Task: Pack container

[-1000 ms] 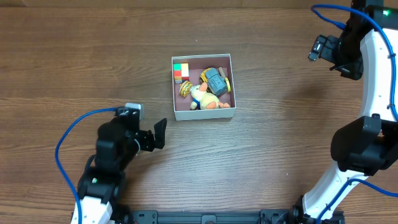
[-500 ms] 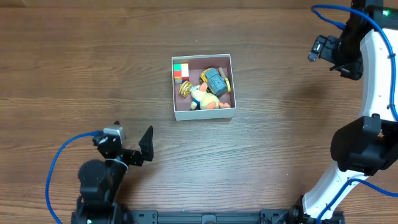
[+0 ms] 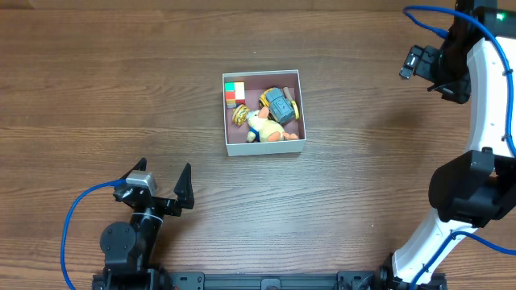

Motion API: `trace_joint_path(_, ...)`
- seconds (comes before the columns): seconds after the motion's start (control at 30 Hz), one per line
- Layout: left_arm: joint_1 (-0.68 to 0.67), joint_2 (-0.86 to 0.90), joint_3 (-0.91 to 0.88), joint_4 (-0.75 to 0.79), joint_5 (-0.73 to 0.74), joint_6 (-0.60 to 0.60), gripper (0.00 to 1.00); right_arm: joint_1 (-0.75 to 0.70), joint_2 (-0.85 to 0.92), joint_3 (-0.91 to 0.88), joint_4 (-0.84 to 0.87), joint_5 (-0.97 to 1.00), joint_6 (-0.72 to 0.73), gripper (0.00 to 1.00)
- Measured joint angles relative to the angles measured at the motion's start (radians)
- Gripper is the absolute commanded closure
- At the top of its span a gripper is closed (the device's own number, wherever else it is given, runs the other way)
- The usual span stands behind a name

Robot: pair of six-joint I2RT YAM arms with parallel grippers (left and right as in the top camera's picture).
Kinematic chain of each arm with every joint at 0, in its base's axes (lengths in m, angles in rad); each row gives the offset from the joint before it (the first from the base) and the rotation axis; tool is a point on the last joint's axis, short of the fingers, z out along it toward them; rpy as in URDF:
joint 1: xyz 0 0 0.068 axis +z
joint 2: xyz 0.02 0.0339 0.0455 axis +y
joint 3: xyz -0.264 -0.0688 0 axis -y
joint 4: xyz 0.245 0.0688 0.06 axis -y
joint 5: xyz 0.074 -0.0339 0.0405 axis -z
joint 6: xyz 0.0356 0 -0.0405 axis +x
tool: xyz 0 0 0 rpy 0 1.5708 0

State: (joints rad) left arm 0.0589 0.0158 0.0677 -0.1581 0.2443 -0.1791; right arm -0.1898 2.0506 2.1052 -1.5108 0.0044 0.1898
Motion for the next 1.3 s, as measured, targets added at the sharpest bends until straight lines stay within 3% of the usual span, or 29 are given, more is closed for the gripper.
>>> trace_joint_path(0.47,0.001,-0.001,-0.012,0.0,0.007,0.239,0.0,0.0,0.0,0.0,0.0,0.0,0.0,0.0)
trace_joint_path(1.3,0.001,-0.001,-0.013,0.0,0.007,0.265,0.0,0.0,0.0,0.0,0.0,0.0,0.0,0.0)
